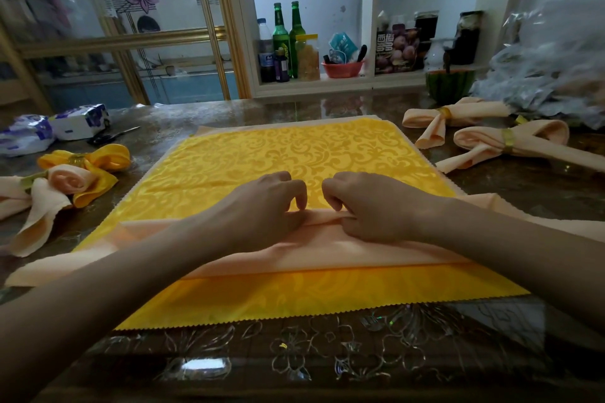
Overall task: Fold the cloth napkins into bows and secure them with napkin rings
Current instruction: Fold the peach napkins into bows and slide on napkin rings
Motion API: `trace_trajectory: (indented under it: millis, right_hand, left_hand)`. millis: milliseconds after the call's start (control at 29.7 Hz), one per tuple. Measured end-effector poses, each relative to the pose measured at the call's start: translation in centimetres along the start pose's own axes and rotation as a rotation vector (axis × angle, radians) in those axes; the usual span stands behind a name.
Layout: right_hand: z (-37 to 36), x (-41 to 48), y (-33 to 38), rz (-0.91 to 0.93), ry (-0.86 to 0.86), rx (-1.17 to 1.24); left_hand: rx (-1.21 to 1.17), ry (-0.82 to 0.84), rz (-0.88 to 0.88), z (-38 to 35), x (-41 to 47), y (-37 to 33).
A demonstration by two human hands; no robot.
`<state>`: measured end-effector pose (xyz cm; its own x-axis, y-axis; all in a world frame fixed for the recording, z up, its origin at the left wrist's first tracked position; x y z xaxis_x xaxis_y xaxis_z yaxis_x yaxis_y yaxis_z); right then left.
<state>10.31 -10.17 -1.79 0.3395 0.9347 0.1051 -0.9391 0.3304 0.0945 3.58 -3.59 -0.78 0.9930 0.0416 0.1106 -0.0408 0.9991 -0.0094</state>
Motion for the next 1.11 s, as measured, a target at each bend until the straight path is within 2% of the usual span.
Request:
trace_trajectory:
  millis: [169,270,337,438,573,708,809,977,1112]
  right_hand:
    - [-0.5,0.3,-1.7,-0.191,0.312,0.352]
    - [-0.4,0.6,-2.5,-0.227,0.293,0.463]
    - [-0.4,0.8,-3.0,-0.246,0.254,0.453]
    - [-0.7,0.7,-2.9,-0.256,0.314,0.432]
    - [0.1,0.8,-2.3,-0.22,0.267,0.203]
    - [-0.1,0.6,-2.5,-0.256,0.363,0.247]
    - [0.2,0.7,-2.2,-0.228,0.29,0.249]
    - [1.1,0.5,-1.4,-0.114,0.041,0.131]
    - [0.4,0.0,-0.7,-0.049,0.037,0.087]
  left_hand:
    - [-0.191,0.094,0.064,-1.7,0.1,0.6]
    - [-0.276,0.146,0.083,-1.9,0.1,1.2]
    - [-0.272,0.162,0.103,-1.9,0.1,1.7]
    - [-0.269,0.163,0.154,-2.3,0.1,2.2]
    - [-0.191,0.156,0.106,-1.8,0.6,1.6]
    - [-0.162,0.157,0.087,-1.1,0.7,1.3]
    - [-0.127,0.124,0.074,-0.6,0.7,1.0]
    - [0.026,-0.038,0.04,0.6,0.4,0.0]
    - [-0.086,0.027,-0.003,-0.4,0.2,-0.4]
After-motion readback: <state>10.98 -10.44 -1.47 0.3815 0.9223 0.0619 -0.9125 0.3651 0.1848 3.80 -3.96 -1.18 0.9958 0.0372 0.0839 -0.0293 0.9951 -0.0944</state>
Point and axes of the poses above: each hand's wrist, its own x-axis towards the middle knuckle, its own z-axis out of the back of the hand, y = z × x, the point moved 8 cm from there along x, towards the middle knuckle, and after that the axes turned 12 degrees about -z, right-handed, at the moved point
